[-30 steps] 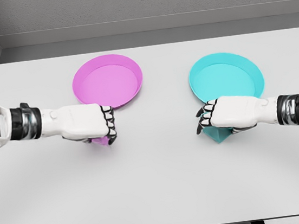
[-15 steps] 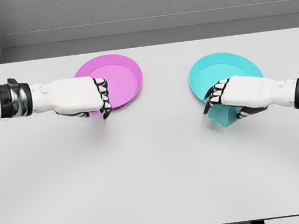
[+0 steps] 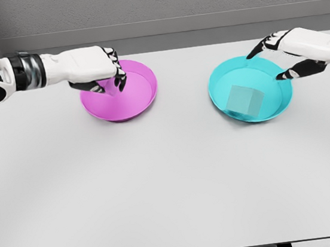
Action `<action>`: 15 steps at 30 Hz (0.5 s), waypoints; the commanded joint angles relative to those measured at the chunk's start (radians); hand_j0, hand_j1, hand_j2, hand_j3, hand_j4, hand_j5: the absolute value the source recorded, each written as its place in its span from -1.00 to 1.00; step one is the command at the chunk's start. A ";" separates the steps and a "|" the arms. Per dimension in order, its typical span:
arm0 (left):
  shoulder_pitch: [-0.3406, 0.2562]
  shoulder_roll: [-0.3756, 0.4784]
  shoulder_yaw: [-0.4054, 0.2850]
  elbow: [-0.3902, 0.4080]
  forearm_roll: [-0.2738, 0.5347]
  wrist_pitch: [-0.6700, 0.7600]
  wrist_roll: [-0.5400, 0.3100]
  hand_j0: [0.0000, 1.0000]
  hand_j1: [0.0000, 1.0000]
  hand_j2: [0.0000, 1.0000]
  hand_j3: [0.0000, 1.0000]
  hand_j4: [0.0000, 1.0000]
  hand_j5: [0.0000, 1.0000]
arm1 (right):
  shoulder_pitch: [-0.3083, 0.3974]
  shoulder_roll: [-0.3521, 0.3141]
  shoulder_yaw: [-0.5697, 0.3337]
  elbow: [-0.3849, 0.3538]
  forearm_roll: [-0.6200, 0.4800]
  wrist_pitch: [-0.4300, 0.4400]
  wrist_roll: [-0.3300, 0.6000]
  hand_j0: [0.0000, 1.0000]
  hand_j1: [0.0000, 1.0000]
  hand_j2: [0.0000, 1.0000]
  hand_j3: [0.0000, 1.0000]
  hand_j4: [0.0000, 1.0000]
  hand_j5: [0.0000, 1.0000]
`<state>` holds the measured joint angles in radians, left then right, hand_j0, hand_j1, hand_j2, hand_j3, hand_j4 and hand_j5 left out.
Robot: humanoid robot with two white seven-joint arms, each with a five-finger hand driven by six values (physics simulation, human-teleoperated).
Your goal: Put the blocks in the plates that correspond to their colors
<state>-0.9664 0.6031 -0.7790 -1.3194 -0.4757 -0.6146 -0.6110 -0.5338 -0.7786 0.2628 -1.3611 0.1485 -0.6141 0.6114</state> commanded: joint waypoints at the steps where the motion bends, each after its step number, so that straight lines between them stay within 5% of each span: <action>1: -0.002 -0.042 0.007 0.066 0.005 0.004 0.000 -0.04 -0.04 -0.04 -0.04 -0.04 -0.04 | 0.000 0.010 -0.102 0.103 -0.017 0.003 -0.001 1.00 1.00 1.00 1.00 1.00 1.00; 5: -0.003 -0.114 0.007 0.184 0.002 0.004 0.000 0.13 0.13 0.13 0.13 0.13 0.13 | 0.000 -0.002 -0.152 0.207 -0.015 0.003 -0.001 1.00 1.00 1.00 1.00 1.00 1.00; 7: -0.009 -0.132 0.007 0.216 0.003 0.004 0.000 0.46 0.46 0.46 0.46 0.46 0.46 | 0.012 -0.002 -0.165 0.221 -0.001 0.003 -0.001 1.00 1.00 1.00 1.00 1.00 1.00; 10: -0.009 -0.131 0.009 0.232 0.006 0.004 0.000 0.94 0.94 0.94 0.94 0.94 0.94 | 0.020 -0.004 -0.154 0.204 0.014 0.003 -0.001 1.00 1.00 1.00 1.00 1.00 1.00; 15: -0.009 -0.128 0.013 0.250 0.011 0.004 0.002 1.00 1.00 1.00 1.00 1.00 1.00 | -0.002 -0.018 -0.100 0.103 0.029 0.003 -0.001 1.00 1.00 1.00 1.00 1.00 1.00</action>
<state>-0.9756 0.4757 -0.7686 -1.0838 -0.4716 -0.6136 -0.6098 -0.5369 -0.7917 0.1460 -1.2256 0.1780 -0.6135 0.6113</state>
